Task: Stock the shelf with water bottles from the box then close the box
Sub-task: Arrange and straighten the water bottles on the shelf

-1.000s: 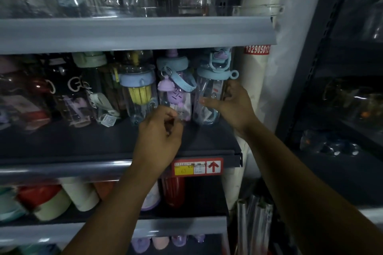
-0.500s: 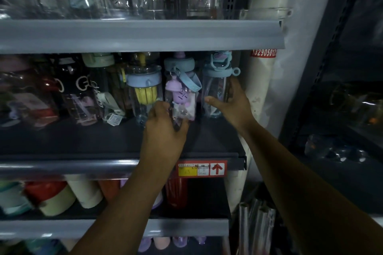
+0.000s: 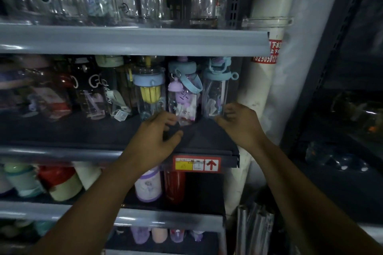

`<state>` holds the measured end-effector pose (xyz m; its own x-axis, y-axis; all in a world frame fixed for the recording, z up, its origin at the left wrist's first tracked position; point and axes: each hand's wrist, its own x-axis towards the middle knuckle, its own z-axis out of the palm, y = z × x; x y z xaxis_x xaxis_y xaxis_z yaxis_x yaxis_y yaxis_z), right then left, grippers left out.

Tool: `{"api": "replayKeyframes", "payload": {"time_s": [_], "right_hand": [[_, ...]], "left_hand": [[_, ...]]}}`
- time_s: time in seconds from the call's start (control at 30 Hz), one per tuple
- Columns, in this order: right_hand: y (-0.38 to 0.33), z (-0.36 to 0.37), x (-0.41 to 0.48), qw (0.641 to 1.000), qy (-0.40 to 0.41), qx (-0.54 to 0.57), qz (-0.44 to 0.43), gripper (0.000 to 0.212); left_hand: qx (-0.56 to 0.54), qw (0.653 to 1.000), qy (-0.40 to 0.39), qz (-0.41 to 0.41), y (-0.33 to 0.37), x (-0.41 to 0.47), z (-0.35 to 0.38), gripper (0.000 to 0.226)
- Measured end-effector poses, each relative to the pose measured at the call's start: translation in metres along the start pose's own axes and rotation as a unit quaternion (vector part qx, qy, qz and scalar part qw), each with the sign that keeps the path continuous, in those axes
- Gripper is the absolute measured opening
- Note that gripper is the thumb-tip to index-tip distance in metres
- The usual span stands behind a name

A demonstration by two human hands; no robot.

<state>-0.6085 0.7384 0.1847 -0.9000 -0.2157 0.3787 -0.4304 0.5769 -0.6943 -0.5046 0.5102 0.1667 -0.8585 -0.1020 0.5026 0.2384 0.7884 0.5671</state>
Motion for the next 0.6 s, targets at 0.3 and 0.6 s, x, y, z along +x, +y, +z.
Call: {"api": "replayKeyframes", "payload": {"time_s": [0.3, 0.6], "right_hand": [[-0.069, 0.011, -0.056, 0.977, -0.028, -0.086, -0.191, 0.040], [-0.166, 0.142, -0.195, 0.974, -0.065, 0.040, -0.215, 0.036]], "left_hand": [[0.025, 0.995, 0.088, 0.029, -0.011, -0.057, -0.069, 0.034], [0.025, 0.988, 0.142, -0.053, -0.103, -0.235, -0.178, 0.034]]}}
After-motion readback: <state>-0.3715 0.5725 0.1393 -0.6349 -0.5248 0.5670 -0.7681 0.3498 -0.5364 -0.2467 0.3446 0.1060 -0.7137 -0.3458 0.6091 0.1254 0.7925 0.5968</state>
